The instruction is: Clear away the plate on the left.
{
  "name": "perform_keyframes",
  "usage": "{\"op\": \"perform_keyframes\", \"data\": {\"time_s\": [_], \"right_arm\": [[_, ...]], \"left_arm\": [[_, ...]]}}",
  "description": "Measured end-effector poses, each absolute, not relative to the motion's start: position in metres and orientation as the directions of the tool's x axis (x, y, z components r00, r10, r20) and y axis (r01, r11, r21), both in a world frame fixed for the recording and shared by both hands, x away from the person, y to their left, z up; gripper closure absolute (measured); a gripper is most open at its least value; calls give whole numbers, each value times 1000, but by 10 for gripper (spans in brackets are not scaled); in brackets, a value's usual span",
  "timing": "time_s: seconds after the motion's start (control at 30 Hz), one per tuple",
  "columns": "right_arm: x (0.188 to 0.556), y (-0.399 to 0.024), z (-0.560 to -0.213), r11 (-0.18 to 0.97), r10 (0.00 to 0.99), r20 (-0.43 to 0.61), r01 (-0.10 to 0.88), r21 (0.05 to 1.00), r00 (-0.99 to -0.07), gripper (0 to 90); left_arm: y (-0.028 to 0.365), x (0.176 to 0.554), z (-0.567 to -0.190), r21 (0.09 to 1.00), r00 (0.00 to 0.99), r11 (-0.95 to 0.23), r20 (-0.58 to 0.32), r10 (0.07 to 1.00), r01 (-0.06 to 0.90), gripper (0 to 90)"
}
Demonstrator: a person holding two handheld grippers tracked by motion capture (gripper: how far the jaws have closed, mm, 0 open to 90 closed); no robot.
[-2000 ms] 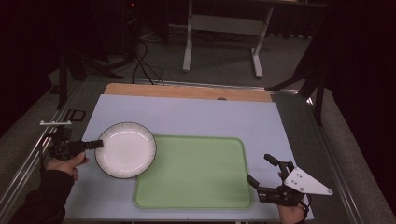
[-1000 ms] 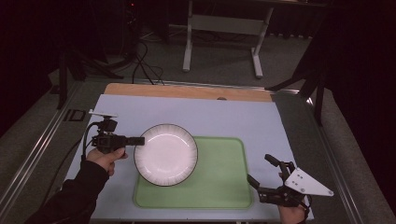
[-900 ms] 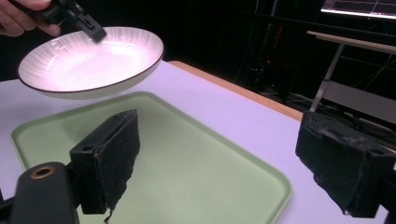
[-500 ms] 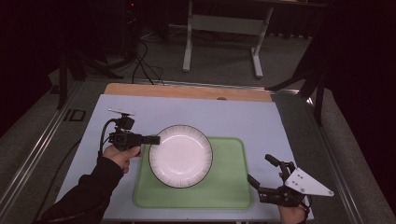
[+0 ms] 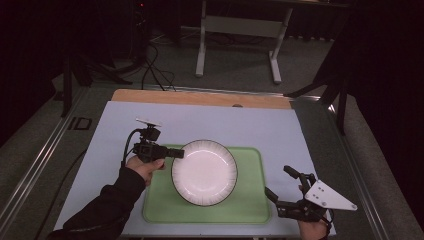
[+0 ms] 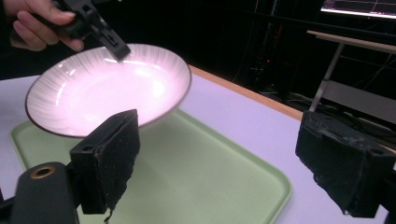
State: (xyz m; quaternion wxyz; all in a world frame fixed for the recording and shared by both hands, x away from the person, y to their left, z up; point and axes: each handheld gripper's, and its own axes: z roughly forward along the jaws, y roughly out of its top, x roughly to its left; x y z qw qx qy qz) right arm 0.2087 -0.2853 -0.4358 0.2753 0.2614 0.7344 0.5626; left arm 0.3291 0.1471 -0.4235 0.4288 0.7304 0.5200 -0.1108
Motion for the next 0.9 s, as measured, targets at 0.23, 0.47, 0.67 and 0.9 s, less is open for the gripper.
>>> {"op": "perform_keyframes", "data": {"time_s": [0.23, 0.47, 0.67, 0.9], "right_arm": [[210, -285, -437, 232, 693, -109, 77, 970, -713, 136], [209, -287, -437, 230, 693, -106, 80, 970, -713, 136], [210, -285, -437, 235, 691, -107, 83, 968, -714, 138], [209, -286, -437, 236, 693, -108, 83, 968, -712, 138]], "left_arm": [[132, 338, -443, 489, 422, -95, -619, 662, 867, 845], [125, 342, -462, 466, 413, -106, -629, 658, 878, 845], [122, 347, -476, 452, 398, -101, -632, 665, 886, 843], [121, 350, -489, 439, 380, -94, -630, 677, 894, 838]]}}
